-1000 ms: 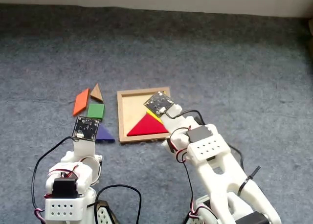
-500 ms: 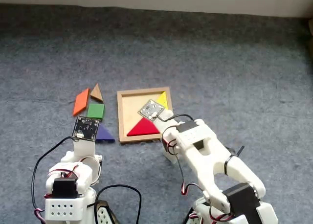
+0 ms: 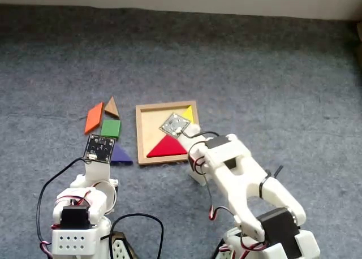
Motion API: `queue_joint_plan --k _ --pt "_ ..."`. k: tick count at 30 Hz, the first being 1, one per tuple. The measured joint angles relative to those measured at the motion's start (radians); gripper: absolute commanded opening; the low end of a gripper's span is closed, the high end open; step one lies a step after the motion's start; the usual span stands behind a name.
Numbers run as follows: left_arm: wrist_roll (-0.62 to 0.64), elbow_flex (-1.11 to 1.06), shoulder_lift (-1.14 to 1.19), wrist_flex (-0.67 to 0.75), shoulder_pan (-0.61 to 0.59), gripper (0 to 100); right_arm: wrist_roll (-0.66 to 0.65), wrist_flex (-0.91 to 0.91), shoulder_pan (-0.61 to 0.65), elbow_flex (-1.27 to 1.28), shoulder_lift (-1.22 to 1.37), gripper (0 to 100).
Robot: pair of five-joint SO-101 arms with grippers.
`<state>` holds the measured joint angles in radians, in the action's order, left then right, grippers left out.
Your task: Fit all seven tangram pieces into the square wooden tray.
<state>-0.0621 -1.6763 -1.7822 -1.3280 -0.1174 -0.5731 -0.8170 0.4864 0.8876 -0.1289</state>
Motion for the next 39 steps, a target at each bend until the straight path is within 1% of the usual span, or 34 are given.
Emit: queue_joint_plan --k 5,8,12,17,22,25,28,30,35,39 --pt "0.000 0.000 0.000 0.000 0.000 1 -0.002 -0.002 -0.018 -0.003 0.002 20.1" --pt "0.000 0.000 0.000 0.000 0.000 1 -0.008 -0.038 -0.020 -0.011 -0.026 20.1" --pt "0.000 0.000 0.000 0.000 0.000 1 -0.011 -0.068 -0.029 0.025 -0.176 20.1" --pt "0.000 0.000 0.000 0.000 0.000 1 -0.011 -0.071 -0.034 0.135 -0.379 20.1" --pt "0.000 0.000 0.000 0.000 0.000 1 -0.011 -0.074 -0.034 0.164 -0.474 20.2" --pt "0.000 0.000 0.000 0.000 0.000 1 -0.011 -0.074 -0.034 0.164 -0.471 20.5" --pt "0.000 0.000 0.000 0.000 0.000 1 -0.011 -0.026 -0.021 0.164 -0.431 20.5" --pt "0.000 0.000 0.000 0.000 0.000 1 -0.011 0.003 0.000 0.164 -0.374 20.5" --pt "0.000 0.000 0.000 0.000 0.000 1 -0.011 0.058 0.002 0.152 -0.195 20.5" --pt "0.000 0.000 0.000 0.000 0.000 1 -0.012 0.060 0.005 0.097 -0.100 20.1"
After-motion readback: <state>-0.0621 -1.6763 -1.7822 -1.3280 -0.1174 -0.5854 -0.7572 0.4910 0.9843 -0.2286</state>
